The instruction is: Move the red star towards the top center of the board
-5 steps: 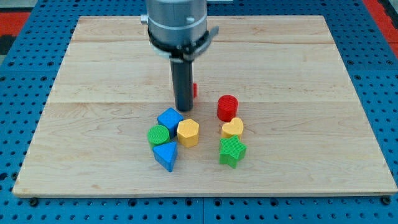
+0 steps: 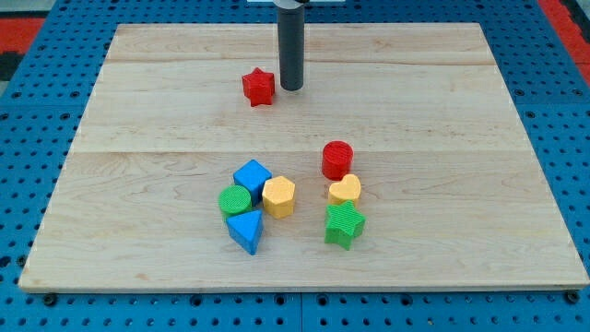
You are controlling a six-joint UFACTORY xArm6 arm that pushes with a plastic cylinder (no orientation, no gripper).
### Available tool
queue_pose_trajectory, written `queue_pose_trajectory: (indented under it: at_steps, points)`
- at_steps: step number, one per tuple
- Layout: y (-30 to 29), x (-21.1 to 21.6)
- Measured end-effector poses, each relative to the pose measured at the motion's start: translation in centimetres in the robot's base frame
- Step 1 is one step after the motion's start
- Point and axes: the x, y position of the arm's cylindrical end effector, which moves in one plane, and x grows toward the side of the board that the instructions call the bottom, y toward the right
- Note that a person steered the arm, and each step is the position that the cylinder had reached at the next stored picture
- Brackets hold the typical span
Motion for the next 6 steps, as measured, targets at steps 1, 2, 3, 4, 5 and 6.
queue_pose_trajectory:
  at_steps: [1,2,3,4,5,6]
  points:
    - [0.0,0.0]
    - [0.2,-0.1]
    - [1.9,1.3]
    - [3.7,6.5]
    - [-5.3,4.8]
    - [-3.4,1.5]
